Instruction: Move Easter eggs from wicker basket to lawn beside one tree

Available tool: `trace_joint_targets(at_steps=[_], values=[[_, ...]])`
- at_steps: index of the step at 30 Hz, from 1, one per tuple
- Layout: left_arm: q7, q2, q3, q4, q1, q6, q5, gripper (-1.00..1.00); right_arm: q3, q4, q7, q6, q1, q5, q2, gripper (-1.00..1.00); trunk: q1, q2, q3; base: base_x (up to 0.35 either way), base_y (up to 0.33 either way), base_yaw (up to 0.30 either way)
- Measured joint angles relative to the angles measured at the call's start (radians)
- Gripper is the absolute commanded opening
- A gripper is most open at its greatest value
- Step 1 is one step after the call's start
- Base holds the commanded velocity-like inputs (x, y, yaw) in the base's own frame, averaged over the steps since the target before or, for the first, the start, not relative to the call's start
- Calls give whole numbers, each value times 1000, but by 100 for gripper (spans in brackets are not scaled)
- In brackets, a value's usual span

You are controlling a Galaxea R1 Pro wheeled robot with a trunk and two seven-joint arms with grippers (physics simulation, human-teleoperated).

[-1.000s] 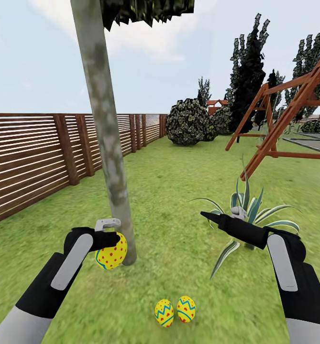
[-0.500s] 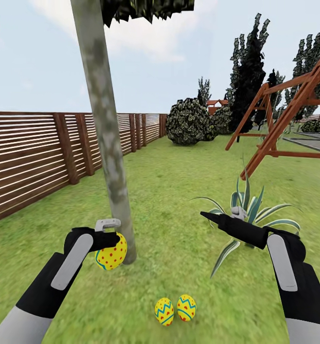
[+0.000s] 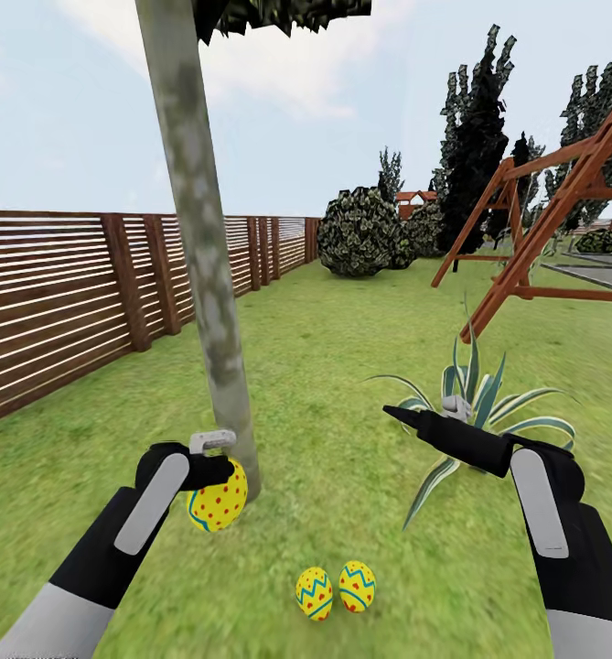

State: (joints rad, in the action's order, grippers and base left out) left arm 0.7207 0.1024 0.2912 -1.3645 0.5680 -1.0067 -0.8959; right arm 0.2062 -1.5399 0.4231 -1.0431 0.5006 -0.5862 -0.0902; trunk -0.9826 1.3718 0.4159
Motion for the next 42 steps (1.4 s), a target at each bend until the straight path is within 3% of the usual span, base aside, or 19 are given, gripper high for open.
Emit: trace_joint_targets(at_steps=[9, 18, 24, 27, 31, 42], values=[[-2, -21, 3, 54, 0, 61, 13, -100, -1, 0, -1, 0, 0, 6, 0, 100, -35, 63, 28, 0, 0, 0], [-6, -21, 10, 139, 5, 210, 20, -100, -1, 2, 0, 0, 0, 7, -2, 100, -69, 126, 56, 0, 0, 0], [-55, -17, 14, 170, 6, 261, 26, -100, -1, 2, 1, 0, 0, 6, -2, 100, -92, 168, 75, 0, 0, 0], [-87, -20, 15, 196, 6, 281, 81, -100, -1, 2, 2, 0, 0, 4, -1, 100, -104, 189, 85, 0, 0, 0], [-196, -22, 14, 232, 6, 300, 151, -100, -1, 2, 3, 0, 0, 4, 0, 100, -119, 217, 97, 0, 0, 0], [-235, -22, 14, 252, 7, 323, 173, -100, -1, 2, 1, 0, 0, 5, 1, 100, -161, 294, 132, 0, 0, 0]])
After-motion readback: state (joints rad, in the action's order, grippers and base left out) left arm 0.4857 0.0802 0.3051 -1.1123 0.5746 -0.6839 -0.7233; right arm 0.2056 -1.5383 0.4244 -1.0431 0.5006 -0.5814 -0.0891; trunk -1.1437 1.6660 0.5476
